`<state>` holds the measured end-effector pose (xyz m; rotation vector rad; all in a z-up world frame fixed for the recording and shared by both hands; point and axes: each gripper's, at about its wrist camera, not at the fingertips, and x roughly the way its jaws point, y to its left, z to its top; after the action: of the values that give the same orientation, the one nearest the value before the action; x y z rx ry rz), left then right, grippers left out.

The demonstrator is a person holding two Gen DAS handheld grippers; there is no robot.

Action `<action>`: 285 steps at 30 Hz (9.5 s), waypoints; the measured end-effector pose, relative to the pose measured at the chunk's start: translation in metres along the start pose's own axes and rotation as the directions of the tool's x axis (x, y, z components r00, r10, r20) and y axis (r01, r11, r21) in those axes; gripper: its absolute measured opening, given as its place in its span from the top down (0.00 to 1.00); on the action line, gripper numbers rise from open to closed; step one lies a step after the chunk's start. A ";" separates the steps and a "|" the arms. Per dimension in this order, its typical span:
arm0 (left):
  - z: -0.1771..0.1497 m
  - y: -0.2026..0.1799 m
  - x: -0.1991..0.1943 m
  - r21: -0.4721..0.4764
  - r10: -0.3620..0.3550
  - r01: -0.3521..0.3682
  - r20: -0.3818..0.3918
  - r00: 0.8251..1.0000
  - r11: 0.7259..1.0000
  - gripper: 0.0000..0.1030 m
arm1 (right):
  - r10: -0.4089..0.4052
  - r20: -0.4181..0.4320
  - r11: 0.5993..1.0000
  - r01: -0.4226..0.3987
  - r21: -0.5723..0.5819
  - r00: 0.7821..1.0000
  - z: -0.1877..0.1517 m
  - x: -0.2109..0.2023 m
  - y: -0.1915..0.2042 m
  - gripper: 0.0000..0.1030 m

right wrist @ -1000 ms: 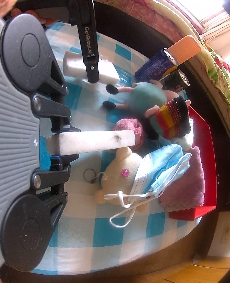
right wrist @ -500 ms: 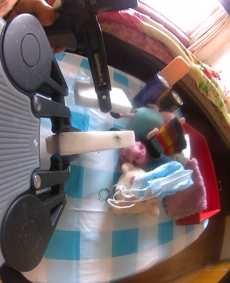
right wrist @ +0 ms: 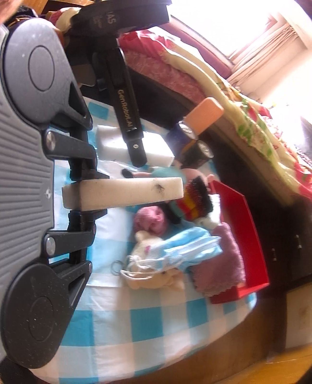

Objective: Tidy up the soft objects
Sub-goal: 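Carry the sponge pad and foam bar into the red box and open both tools, then grasp the striped knit sock with the left tool while the right tool grasps the blue face mask, then carry the sock and mask over the red box and open both tools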

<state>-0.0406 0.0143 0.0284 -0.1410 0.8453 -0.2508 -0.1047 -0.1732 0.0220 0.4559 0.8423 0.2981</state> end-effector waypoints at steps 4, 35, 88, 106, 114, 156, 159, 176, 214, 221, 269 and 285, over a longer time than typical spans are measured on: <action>0.007 -0.005 -0.003 0.004 0.007 -0.007 0.038 0.999 1.000 0.45 | -0.016 0.061 1.000 0.017 -0.013 0.998 0.006 -0.002 0.000 0.99; 0.097 -0.038 0.063 0.086 0.001 -0.015 0.155 0.988 0.996 0.44 | -0.105 0.365 0.992 0.125 -0.033 0.925 0.142 0.042 -0.015 0.99; 0.147 -0.034 0.124 0.127 0.100 -0.122 0.166 0.981 0.984 0.09 | -0.249 0.208 0.967 0.254 0.000 0.946 0.189 0.111 -0.069 0.72; 0.095 -0.027 0.096 0.176 0.036 -0.045 0.054 0.998 0.983 0.09 | -0.202 0.112 0.978 0.206 -0.030 0.973 0.135 0.094 -0.054 0.69; 0.086 -0.025 0.095 0.160 0.006 -0.009 0.019 1.000 0.987 0.09 | -0.209 0.066 0.977 0.211 -0.027 0.976 0.106 0.092 -0.052 0.68; 0.071 -0.029 0.110 0.117 -0.094 0.115 -0.172 0.981 0.986 0.86 | -0.157 -0.039 0.987 0.158 0.023 0.987 0.086 0.083 -0.062 0.76; 0.066 -0.028 0.109 0.121 -0.096 0.120 -0.189 0.977 0.985 0.80 | -0.159 -0.039 0.987 0.160 0.031 0.987 0.086 0.082 -0.062 0.76; 0.058 -0.031 0.137 0.092 -0.084 0.112 -0.268 0.960 0.989 0.83 | -0.240 0.005 0.947 0.236 -0.217 0.971 0.073 0.095 -0.032 0.57; 0.087 -0.013 0.089 0.002 -0.201 0.203 -0.151 0.968 0.979 0.80 | -0.043 0.047 0.999 0.044 -0.024 0.998 0.115 0.061 -0.037 1.00; 0.090 -0.027 0.083 0.063 -0.195 0.204 -0.130 0.972 0.977 0.76 | -0.070 0.095 0.997 0.073 -0.026 0.993 0.121 0.052 -0.038 1.00; 0.115 -0.035 0.075 0.036 -0.179 0.181 -0.042 0.983 0.983 0.86 | -0.108 0.188 0.994 0.111 -0.004 0.976 0.138 0.039 -0.043 1.00; 0.143 -0.040 0.075 0.033 -0.183 0.181 0.054 0.982 0.983 0.85 | -0.110 0.284 0.992 0.122 -0.023 0.952 0.170 0.039 -0.037 1.00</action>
<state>0.1086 -0.0416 0.0769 -0.1987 0.7730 -0.4284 0.0533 -0.2337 0.0768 0.3981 0.5798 0.1360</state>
